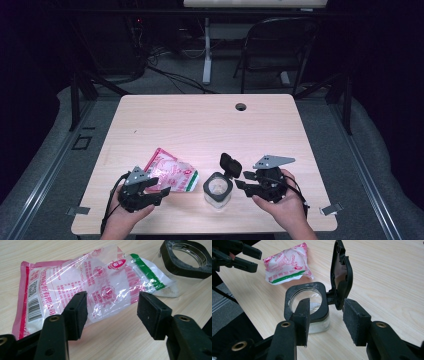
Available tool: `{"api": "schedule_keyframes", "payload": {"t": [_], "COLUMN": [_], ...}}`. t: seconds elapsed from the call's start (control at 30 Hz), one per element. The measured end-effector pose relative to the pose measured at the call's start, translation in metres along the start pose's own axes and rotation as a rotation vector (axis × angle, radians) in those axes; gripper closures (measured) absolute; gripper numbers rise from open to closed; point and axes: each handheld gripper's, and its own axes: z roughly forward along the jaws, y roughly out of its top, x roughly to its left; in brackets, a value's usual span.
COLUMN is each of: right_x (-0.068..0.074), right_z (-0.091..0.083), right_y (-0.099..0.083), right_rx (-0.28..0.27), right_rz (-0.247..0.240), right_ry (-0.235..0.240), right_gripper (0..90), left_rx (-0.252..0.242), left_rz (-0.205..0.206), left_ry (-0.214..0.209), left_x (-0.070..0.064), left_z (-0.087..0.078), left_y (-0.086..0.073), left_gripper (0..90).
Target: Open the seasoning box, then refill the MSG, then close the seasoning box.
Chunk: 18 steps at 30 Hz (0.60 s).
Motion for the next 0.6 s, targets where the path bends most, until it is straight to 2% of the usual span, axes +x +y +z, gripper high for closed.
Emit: {"api": "schedule_keyframes", "payload": {"t": [0.17, 0.3, 0.5, 0.6], "right_x": [0.0, 0.001, 0.001, 0.001], "right_z": [0.002, 0.004, 0.006, 0.007], "right_y": [-0.001, -0.002, -0.002, -0.001], "right_rx": [0.001, -0.003, -0.005, -0.007], "right_rz": [0.012, 0.017, 0.014, 0.015], "right_ry": [-0.003, -0.001, -0.002, 0.0], "right_gripper": [55.8, 55.8, 55.5, 55.2], "left_rx": [-0.006, -0.001, 0.008, 0.013], "left_rz": [-0.005, 0.013, 0.025, 0.044], "left_ry": [-0.026, -0.02, -0.044, -0.042], "left_x": [-0.003, -0.005, -0.007, -0.011], "left_z": [0.006, 0.009, 0.015, 0.019], "left_y": [-0.004, -0.006, -0.008, -0.007], "left_gripper": [34.4, 31.8, 31.7, 31.2]}}
